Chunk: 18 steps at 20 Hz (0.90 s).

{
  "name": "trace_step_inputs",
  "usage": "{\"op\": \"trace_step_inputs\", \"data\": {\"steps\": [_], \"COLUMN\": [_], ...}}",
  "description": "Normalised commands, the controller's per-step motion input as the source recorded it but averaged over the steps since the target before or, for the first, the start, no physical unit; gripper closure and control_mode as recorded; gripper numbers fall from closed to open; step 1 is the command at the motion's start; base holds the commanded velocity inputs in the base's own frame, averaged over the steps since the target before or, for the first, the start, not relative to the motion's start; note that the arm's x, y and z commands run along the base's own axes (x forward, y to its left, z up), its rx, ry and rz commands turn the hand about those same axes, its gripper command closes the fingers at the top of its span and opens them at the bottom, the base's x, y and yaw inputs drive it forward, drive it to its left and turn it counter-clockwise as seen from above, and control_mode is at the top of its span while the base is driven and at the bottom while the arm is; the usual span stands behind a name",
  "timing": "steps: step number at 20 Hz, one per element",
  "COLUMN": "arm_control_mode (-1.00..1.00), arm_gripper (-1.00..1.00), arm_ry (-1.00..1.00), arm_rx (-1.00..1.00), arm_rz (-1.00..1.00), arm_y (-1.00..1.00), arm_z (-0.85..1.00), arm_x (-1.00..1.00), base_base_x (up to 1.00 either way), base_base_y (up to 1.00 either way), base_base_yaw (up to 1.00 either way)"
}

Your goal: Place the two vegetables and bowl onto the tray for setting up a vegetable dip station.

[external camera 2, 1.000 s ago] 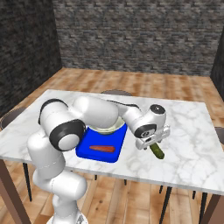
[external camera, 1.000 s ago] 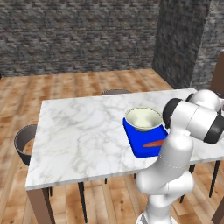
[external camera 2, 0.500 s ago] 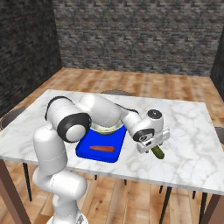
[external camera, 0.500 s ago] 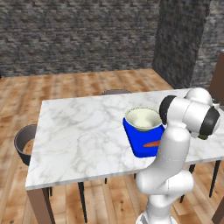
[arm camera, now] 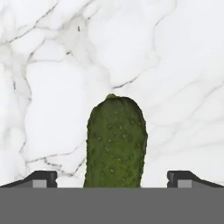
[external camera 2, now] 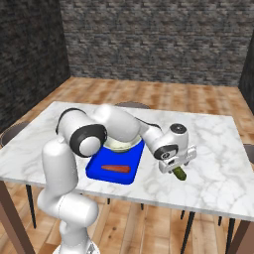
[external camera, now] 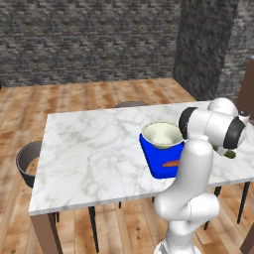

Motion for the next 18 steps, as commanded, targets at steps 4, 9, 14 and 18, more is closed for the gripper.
{"op": "trace_step_inputs", "data": {"steps": [4,9,14,18], "arm_control_mode": [-1.00,-1.00,-1.00,-1.00], "arm_gripper": [-1.00,-1.00,-1.00,1.00], "arm_ry": [0.07,0.05,0.06,0.07], "arm_rx": [0.00,0.01,0.04,0.04], "arm_rz": [-0.07,-0.01,0.00,0.00], "arm_y": [-0.20,-0.04,-0.01,0.00], "arm_z": [-0.17,-0.25,-0.30,-0.31], "arm_x": [0.15,0.00,0.00,0.00], "base_base_x": [0.00,0.00,0.00,0.00], "base_base_y": [0.00,0.00,0.00,0.00], "base_base_yaw": [0.00,0.00,0.00,0.00]}}
